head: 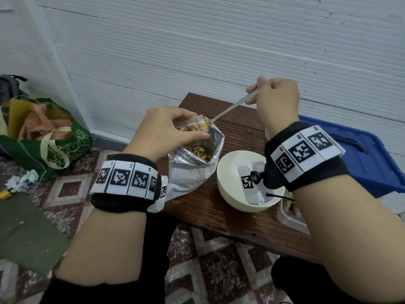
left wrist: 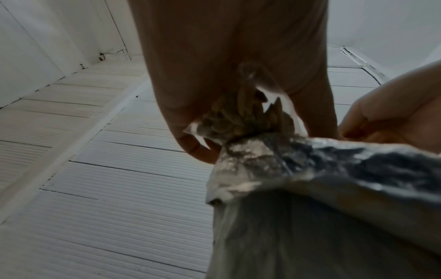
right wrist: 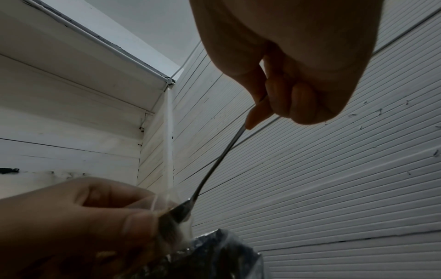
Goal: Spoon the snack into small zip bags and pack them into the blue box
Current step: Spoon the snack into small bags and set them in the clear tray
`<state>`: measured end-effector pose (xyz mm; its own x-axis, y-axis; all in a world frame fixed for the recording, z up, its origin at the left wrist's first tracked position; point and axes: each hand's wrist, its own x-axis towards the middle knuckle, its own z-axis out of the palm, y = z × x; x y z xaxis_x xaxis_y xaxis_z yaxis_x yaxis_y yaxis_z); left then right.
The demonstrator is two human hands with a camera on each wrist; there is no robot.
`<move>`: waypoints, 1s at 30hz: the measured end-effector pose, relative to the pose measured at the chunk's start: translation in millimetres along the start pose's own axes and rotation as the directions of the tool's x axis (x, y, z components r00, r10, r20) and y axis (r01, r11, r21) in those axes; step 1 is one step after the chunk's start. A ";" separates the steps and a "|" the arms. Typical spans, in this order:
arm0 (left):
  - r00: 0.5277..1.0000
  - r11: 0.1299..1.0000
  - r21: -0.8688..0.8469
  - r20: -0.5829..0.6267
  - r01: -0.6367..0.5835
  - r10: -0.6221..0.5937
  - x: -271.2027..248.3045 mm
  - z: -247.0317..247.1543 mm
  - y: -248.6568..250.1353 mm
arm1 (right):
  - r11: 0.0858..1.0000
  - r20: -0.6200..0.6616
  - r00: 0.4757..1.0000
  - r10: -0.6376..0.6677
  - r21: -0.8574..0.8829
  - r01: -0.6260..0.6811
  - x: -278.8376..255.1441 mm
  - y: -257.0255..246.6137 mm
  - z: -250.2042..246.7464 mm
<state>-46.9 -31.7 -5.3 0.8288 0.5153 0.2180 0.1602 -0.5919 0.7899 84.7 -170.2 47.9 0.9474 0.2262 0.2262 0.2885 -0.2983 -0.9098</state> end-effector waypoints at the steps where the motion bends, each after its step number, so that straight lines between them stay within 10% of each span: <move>1: 1.000 1.000 -0.005 0.003 -0.001 0.001 0.1 1.0 0.2 | 1.000 0.013 1.000 -0.006 0.005 0.006 -0.6 -0.3 2.1; 12: 0.989 0.987 -0.156 -0.140 0.032 -0.054 -0.2 5.1 -1.7 | 0.862 -0.032 0.910 -0.412 0.311 0.401 -11.5 -7.3 -1.2; 19: 0.967 0.932 -0.359 -0.213 0.054 -0.138 -2.4 -2.9 -6.3 | 0.924 -0.288 0.922 -0.260 0.204 0.324 -8.9 0.8 -16.4; 30: 0.967 0.894 -0.438 -0.254 -0.089 -0.029 -7.2 -2.1 11.2 | 0.975 -0.009 0.985 -0.171 -0.148 0.168 -45.6 44.0 11.0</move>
<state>-52.2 -40.7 3.1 0.6604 0.6727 0.3338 -0.1653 -0.3034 0.9384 52.7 -183.5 -6.2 0.8854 0.2657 0.3815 0.4606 -0.3902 -0.7972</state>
